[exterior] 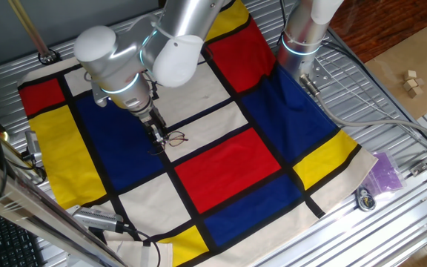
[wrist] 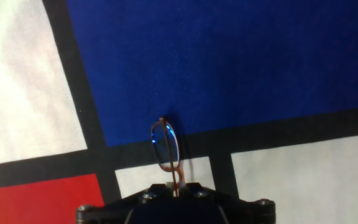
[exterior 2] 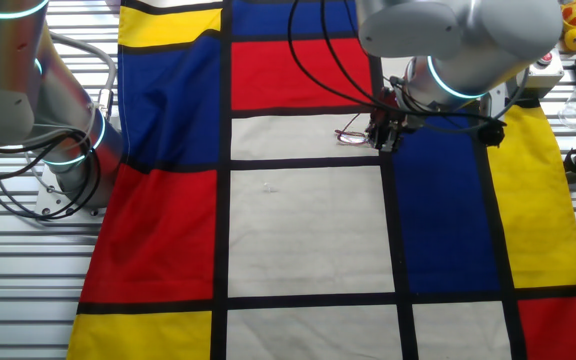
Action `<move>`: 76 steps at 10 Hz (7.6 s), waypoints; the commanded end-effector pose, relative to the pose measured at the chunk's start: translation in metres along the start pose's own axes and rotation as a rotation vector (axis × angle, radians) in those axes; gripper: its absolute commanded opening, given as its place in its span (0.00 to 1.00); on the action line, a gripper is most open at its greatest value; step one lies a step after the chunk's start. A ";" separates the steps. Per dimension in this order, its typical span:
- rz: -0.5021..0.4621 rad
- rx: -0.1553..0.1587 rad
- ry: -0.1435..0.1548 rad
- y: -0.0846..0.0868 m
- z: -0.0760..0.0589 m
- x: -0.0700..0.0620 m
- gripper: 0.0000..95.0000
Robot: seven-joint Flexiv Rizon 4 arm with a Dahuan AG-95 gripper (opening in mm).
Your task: Unfold the leg of the glasses (with one hand)
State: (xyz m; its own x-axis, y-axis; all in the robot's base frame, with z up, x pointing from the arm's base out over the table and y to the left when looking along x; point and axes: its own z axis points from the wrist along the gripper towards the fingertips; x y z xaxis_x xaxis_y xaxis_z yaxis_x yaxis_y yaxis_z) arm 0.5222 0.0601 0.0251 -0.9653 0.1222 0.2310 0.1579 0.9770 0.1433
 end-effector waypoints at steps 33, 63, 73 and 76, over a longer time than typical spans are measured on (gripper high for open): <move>-0.009 0.001 0.042 0.006 -0.016 -0.004 0.00; 0.006 0.013 0.202 0.009 -0.055 -0.017 0.00; -0.001 0.000 0.115 0.002 -0.079 -0.020 0.00; 0.002 -0.003 0.109 0.005 -0.083 -0.019 0.00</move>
State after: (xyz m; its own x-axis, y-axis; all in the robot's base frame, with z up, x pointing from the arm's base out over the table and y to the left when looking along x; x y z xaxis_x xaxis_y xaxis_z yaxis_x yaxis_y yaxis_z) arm 0.5591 0.0490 0.1024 -0.9364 0.1058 0.3345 0.1623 0.9760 0.1455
